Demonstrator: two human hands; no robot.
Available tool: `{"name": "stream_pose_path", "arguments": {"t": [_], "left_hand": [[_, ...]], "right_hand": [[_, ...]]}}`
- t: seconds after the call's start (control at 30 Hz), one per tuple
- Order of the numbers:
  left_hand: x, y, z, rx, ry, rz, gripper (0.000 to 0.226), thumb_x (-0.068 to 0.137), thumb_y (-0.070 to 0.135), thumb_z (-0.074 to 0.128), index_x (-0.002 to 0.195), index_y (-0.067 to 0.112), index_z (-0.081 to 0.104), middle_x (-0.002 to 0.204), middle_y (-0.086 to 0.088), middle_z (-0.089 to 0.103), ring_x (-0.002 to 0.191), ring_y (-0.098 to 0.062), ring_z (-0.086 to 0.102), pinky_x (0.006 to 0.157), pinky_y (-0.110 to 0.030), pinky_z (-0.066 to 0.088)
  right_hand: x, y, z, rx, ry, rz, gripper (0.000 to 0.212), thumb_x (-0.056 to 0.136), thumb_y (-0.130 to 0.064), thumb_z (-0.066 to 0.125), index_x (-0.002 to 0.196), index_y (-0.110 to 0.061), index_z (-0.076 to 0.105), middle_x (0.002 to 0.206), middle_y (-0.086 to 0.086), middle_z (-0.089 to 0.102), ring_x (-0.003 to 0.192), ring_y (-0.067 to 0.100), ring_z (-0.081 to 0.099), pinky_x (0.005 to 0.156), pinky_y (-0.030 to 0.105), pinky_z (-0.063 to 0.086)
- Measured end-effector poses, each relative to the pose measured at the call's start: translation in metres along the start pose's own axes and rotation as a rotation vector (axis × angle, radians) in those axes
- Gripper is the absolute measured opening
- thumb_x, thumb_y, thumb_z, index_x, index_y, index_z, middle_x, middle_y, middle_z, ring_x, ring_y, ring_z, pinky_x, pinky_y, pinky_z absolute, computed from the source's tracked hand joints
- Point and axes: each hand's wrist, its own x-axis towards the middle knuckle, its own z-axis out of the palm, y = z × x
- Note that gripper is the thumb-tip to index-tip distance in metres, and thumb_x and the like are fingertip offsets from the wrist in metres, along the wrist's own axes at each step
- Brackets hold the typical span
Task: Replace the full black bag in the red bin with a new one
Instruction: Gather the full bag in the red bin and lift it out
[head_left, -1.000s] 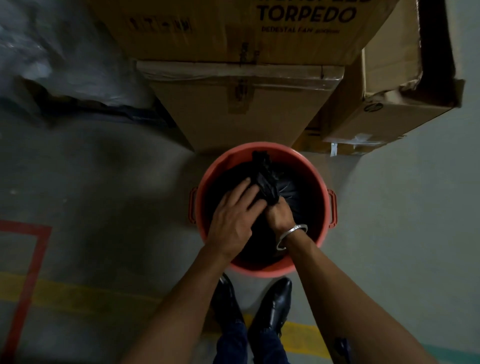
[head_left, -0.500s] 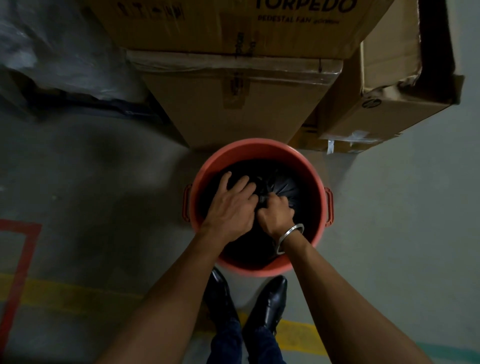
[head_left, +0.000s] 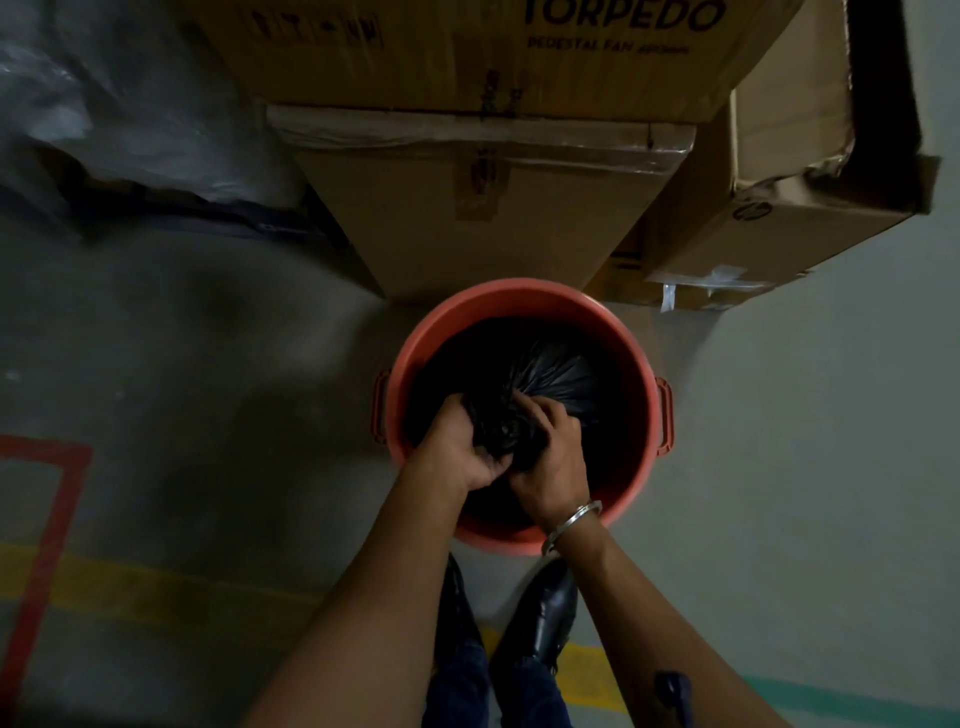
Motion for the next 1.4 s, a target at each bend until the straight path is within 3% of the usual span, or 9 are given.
{"name": "stream_pose_path", "arguments": {"t": [0.17,0.3,0.43,0.53,0.77,0.97,1.1,1.23,1.4], "left_hand": [[0.002,-0.01,-0.005,-0.029,-0.124,0.06,0.041,0.097,0.038,0.041,0.117,0.01,0.064,0.097,-0.011,0.073,0.081,-0.025,0.071,0.052,-0.03,0.058],[-0.005,-0.005,-0.003,-0.124,-0.18,0.211,0.043,0.096,0.032,0.037,0.122,0.004,0.056,0.106,-0.02,0.068,0.092,-0.033,0.068,0.069,-0.041,0.056],[-0.003,-0.014,-0.008,0.742,0.08,0.94,0.025,0.083,0.005,0.051,0.091,0.014,0.073,0.092,-0.005,0.073,0.088,-0.019,0.068,0.084,-0.032,0.053],[0.009,-0.014,-0.025,1.557,0.108,1.407,0.05,0.072,0.002,0.051,0.116,0.019,0.071,0.113,0.002,0.071,0.107,-0.021,0.059,0.093,-0.033,0.048],[0.003,0.01,-0.026,2.134,0.088,1.35,0.079,0.076,0.004,0.054,0.147,0.033,0.032,0.145,0.013,0.045,0.123,-0.022,0.042,0.1,-0.038,0.035],[0.018,0.019,-0.029,2.418,0.193,1.617,0.048,0.081,0.02,0.047,0.127,0.027,0.058,0.122,0.001,0.058,0.106,-0.026,0.052,0.081,-0.039,0.038],[0.009,0.025,-0.02,2.416,0.212,1.565,0.022,0.077,0.032,0.055,0.088,0.022,0.072,0.102,-0.001,0.059,0.1,-0.025,0.05,0.08,-0.039,0.031],[-0.01,0.022,0.005,2.184,0.429,1.014,0.038,0.086,0.044,0.045,0.097,0.018,0.072,0.114,-0.003,0.062,0.113,-0.026,0.051,0.095,-0.044,0.032],[-0.009,0.021,0.016,0.834,0.181,0.244,0.024,0.088,0.03,0.051,0.083,0.013,0.067,0.089,-0.01,0.069,0.078,-0.025,0.064,0.071,-0.033,0.051]], "right_hand": [[0.019,0.012,0.004,0.232,0.041,0.205,0.029,0.077,-0.006,0.059,0.104,0.006,0.061,0.102,0.025,0.065,0.095,0.041,0.062,0.082,0.044,0.053],[0.036,0.01,0.005,0.511,0.012,0.425,0.031,0.081,0.004,0.049,0.109,0.004,0.063,0.103,0.016,0.069,0.095,0.023,0.064,0.08,0.017,0.05],[0.043,0.014,0.004,0.512,-0.032,0.55,0.036,0.082,-0.004,0.049,0.116,-0.004,0.06,0.106,0.012,0.068,0.097,0.026,0.064,0.073,0.014,0.044],[0.045,0.013,0.005,0.387,-0.059,0.439,0.042,0.079,-0.01,0.047,0.118,-0.003,0.061,0.115,0.017,0.066,0.109,0.033,0.06,0.092,0.028,0.046],[0.053,0.018,-0.003,0.08,-0.239,0.224,0.032,0.082,-0.015,0.051,0.102,0.001,0.07,0.115,0.028,0.062,0.11,0.046,0.055,0.095,0.054,0.041],[0.048,0.025,-0.005,-0.064,-0.317,0.09,0.039,0.08,-0.035,0.042,0.087,-0.009,0.07,0.108,0.023,0.057,0.095,0.047,0.055,0.084,0.051,0.045],[0.047,0.02,-0.014,-0.186,-0.328,0.049,0.024,0.086,-0.027,0.052,0.1,-0.012,0.066,0.111,0.014,0.055,0.098,0.042,0.051,0.073,0.042,0.043],[0.035,0.003,-0.019,-0.213,-0.12,-0.024,0.047,0.069,-0.03,0.053,0.112,-0.011,0.059,0.111,0.012,0.053,0.095,0.036,0.048,0.072,0.041,0.043],[0.023,-0.009,-0.013,-0.076,-0.117,-0.171,0.055,0.065,-0.013,0.058,0.12,-0.009,0.062,0.106,0.014,0.062,0.086,0.036,0.055,0.075,0.04,0.047]]}}
